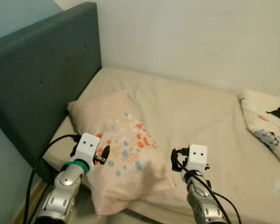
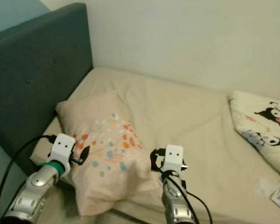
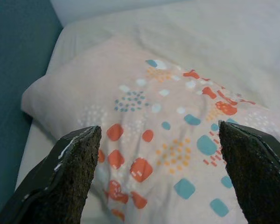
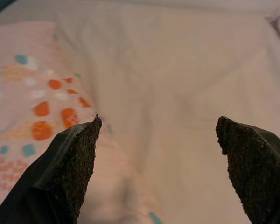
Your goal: Clean up the room
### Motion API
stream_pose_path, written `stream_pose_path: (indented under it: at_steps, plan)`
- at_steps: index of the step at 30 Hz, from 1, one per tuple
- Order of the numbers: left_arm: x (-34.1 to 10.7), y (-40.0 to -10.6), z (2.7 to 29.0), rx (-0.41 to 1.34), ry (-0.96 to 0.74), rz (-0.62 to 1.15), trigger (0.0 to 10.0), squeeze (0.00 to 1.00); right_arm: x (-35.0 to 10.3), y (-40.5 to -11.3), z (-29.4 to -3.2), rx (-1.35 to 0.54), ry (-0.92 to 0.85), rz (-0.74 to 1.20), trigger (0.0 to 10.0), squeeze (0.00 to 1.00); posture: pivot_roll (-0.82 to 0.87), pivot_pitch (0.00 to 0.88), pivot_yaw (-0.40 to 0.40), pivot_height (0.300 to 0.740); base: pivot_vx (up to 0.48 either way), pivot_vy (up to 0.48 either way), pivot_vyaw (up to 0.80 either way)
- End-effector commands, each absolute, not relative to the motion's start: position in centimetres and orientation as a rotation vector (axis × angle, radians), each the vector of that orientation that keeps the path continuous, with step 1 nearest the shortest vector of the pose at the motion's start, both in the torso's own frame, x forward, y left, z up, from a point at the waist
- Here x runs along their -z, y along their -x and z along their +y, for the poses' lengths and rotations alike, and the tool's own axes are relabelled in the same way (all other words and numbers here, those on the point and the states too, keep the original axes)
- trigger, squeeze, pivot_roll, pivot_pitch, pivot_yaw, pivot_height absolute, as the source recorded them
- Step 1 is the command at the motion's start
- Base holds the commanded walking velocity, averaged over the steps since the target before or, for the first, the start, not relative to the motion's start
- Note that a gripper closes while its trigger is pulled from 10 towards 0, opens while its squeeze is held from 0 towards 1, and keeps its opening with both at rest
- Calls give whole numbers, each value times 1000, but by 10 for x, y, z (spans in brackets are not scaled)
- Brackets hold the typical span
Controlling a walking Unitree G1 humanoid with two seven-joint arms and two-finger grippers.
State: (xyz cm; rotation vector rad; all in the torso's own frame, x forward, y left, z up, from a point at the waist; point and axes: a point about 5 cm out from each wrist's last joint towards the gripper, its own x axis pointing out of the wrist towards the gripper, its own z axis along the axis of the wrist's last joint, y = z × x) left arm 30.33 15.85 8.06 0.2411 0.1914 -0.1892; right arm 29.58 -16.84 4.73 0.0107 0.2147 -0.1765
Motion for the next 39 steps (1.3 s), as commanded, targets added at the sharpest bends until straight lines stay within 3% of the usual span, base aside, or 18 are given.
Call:
stream_pose_path:
  at_steps: [1, 11, 21, 30, 39]
  plan:
    - [-75, -305, 154, 213, -232, 211, 10000, 0, -46, -289, -177, 232, 3, 208, 10000, 0, 50, 0, 55, 740, 0, 0, 0]
    - [-70, -306, 139, 260, -229, 222, 10000, 0, -41, -274, -182, 253, 9, 209, 10000, 0, 33, 0, 73, 740, 0, 0, 0]
    - [-73, -300, 154, 211, -202, 204, 10000, 0, -39, -278, -173, 239, -17, 231, 10000, 0, 75, 0, 46, 740, 0, 0, 0]
    - [-77, -295, 164, 157, -180, 167, 10000, 0, -42, -291, -154, 100, -19, 248, 10000, 0, 108, 0, 16, 740, 0, 0, 0]
    - [-81, -296, 166, 149, -178, 155, 10000, 0, -39, -291, -151, 78, -33, 266, 10000, 0, 112, 0, 25, 740, 222, 0, -718]
